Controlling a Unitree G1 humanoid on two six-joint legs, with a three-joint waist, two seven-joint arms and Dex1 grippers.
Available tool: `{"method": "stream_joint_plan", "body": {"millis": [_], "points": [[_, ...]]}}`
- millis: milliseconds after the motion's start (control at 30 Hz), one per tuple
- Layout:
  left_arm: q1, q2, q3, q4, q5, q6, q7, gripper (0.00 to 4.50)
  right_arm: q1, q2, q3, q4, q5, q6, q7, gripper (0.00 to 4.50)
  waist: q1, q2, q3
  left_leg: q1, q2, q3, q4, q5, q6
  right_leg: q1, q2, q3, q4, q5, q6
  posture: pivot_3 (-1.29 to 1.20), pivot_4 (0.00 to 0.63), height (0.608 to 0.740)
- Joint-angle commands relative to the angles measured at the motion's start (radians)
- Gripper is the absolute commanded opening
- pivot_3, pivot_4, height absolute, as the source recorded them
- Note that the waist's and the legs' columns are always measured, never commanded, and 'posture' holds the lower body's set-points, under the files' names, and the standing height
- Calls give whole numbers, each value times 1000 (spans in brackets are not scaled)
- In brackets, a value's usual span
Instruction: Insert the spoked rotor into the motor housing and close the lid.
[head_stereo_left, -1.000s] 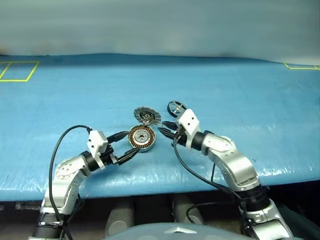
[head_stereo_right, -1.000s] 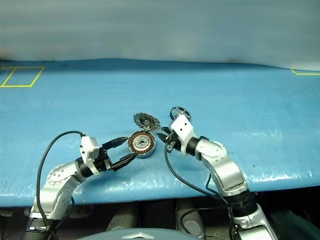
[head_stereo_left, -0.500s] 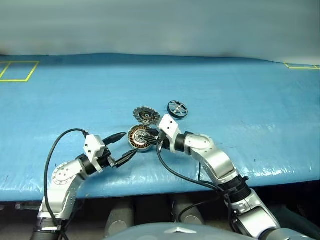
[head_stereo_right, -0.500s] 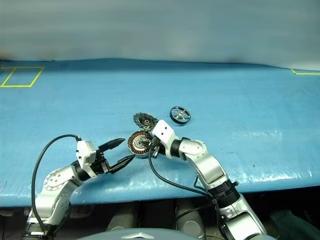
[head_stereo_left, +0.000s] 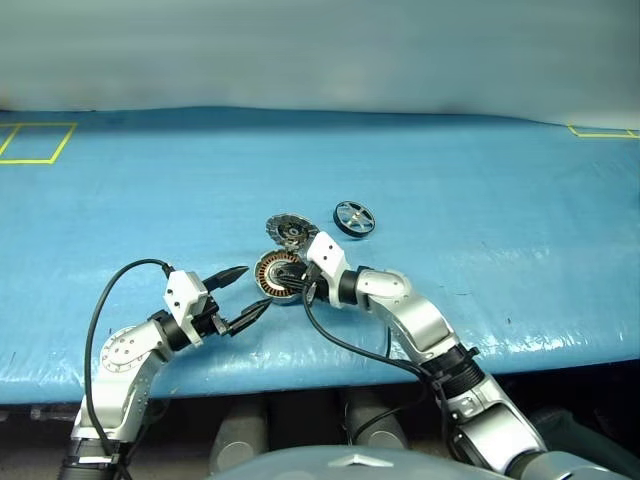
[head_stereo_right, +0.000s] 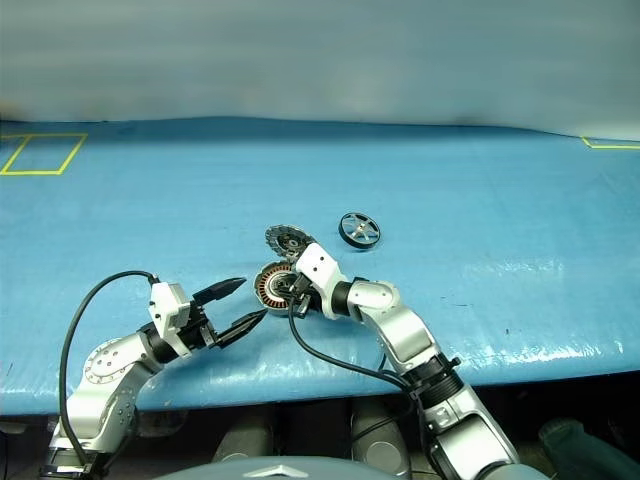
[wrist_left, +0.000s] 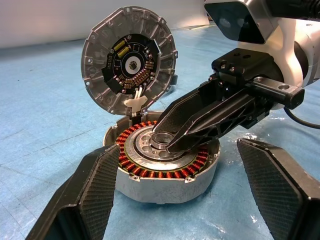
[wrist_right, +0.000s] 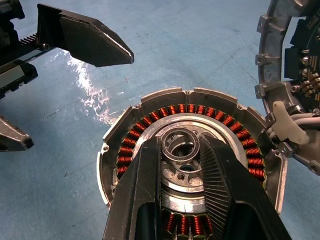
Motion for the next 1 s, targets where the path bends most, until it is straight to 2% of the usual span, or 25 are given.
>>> {"method": "stream_joint_plan", "body": {"millis": [33, 1000], "points": [[3, 9, 10, -30, 1, -16, 5, 4088, -17, 9, -9, -10, -2, -27, 7, 760, 0, 0, 0, 0, 0, 0, 0, 0, 0, 0, 0, 0, 0, 0, 0, 0, 150, 740], [-4, 6, -8, -12, 12, -19, 15, 4088, 1, -9, -1, -39, -37, -22, 20, 760, 0, 0, 0, 0, 0, 0, -1, 0, 0, -1, 0, 0, 0, 0, 0, 0, 150, 740]]}}
